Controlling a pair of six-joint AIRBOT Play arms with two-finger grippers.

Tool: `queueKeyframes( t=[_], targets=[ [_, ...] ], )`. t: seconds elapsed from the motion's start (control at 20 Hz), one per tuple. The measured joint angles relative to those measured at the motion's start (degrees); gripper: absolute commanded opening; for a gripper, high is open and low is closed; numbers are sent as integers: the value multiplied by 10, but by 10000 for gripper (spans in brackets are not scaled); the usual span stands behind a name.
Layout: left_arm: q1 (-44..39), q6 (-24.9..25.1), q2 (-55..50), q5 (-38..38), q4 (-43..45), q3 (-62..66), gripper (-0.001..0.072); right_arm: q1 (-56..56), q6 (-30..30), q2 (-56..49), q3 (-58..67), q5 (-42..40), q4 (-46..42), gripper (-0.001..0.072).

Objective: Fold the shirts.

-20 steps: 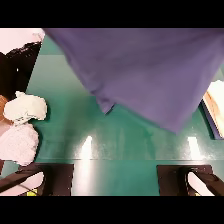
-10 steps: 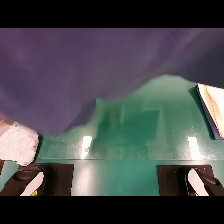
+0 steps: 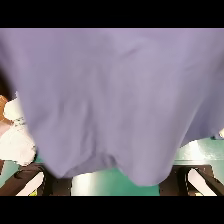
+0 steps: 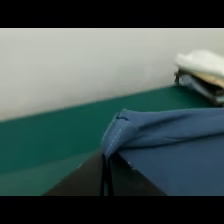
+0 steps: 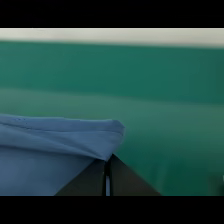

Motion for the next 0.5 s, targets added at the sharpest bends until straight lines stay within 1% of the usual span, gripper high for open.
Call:
queueKeyframes(
  t=[0.1,0.25,0.35,0.5],
  targets=[
    [0,-3,-50,-31,13,-54,27,30,0,-48,-57,0,2,14],
    [1,-5,-141,-42,26,-122,27,87,-6,-129,-132,-42,-18,14],
    [1,-4,-211,-26,27,-148,26,121,-7,-186,-162,-87,-43,14],
    [1,-4,-298,30,28,-164,27,158,-9,-265,-169,-152,-59,14]
  ],
)
